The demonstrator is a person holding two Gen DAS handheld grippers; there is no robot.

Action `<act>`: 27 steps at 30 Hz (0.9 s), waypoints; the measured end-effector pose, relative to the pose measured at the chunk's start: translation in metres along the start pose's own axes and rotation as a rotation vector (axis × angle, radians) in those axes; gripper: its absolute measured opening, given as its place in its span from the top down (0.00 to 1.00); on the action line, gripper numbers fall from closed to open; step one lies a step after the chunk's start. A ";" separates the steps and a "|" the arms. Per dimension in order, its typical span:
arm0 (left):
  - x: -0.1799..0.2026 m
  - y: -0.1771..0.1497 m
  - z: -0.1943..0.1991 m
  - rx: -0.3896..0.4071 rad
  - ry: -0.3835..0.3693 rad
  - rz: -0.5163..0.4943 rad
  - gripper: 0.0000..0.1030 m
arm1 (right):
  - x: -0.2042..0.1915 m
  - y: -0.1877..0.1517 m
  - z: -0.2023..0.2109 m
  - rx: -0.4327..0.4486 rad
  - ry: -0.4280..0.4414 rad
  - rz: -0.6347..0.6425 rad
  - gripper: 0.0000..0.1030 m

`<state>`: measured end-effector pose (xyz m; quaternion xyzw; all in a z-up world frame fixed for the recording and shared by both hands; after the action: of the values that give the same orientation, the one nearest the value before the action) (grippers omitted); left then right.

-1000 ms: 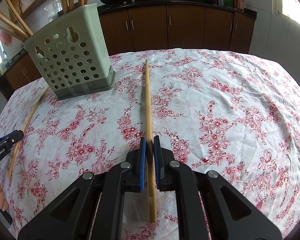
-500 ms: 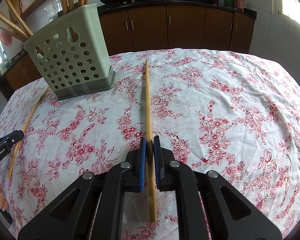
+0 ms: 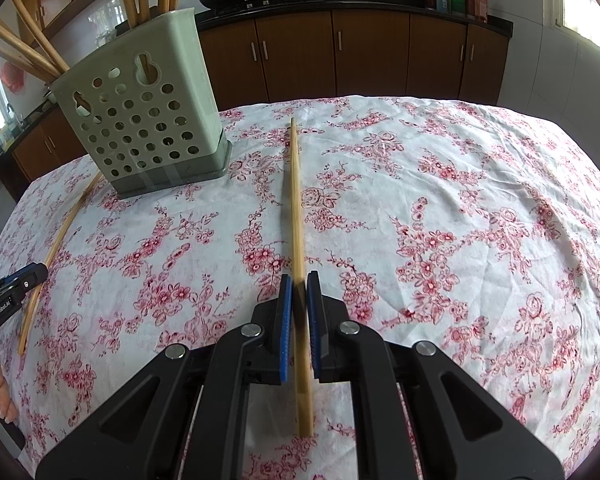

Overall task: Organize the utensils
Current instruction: 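Hold the grasped chopsticks in both tools above the cloth, then raise the left tool's chopstick over the holder while the right tool carries its chopstick there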

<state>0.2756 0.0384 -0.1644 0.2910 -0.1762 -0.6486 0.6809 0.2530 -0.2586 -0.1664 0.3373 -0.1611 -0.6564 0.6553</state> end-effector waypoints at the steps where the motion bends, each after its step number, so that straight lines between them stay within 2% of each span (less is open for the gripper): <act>1: 0.000 -0.002 0.002 0.000 0.002 -0.003 0.80 | -0.001 -0.003 0.001 0.000 0.005 -0.001 0.91; 3: 0.001 -0.007 0.007 0.000 -0.001 -0.009 0.83 | -0.001 -0.006 0.003 0.001 0.022 -0.008 0.92; 5: 0.002 -0.009 0.008 0.000 -0.002 -0.014 0.91 | 0.000 -0.007 0.004 0.004 0.038 -0.021 0.92; 9: 0.004 -0.011 0.015 0.004 -0.005 -0.041 0.92 | -0.003 -0.006 0.011 0.020 0.017 -0.001 0.92; 13: -0.004 -0.003 0.040 0.065 -0.014 -0.033 0.92 | -0.007 0.009 0.040 0.113 0.016 0.018 0.92; 21: -0.013 0.042 0.114 0.242 -0.085 0.041 0.92 | -0.015 0.050 0.092 0.279 0.031 0.040 0.92; 27: -0.030 0.070 0.137 0.289 -0.129 0.103 0.92 | -0.013 0.069 0.111 0.342 0.046 0.048 0.92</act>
<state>0.2427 0.0440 -0.0114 0.3342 -0.3255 -0.5982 0.6515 0.2318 -0.2780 -0.0383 0.4550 -0.2633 -0.5955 0.6074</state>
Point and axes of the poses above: each gripper's, at about its wrist camera, not at the fingertips, and z roughly against the way its jaws point, x to its right, y to its top, the point moved 7 cm from there along -z, roughly the way its jaws point, and after that the axes turned 9 degrees about y, right-handed, at the moved point
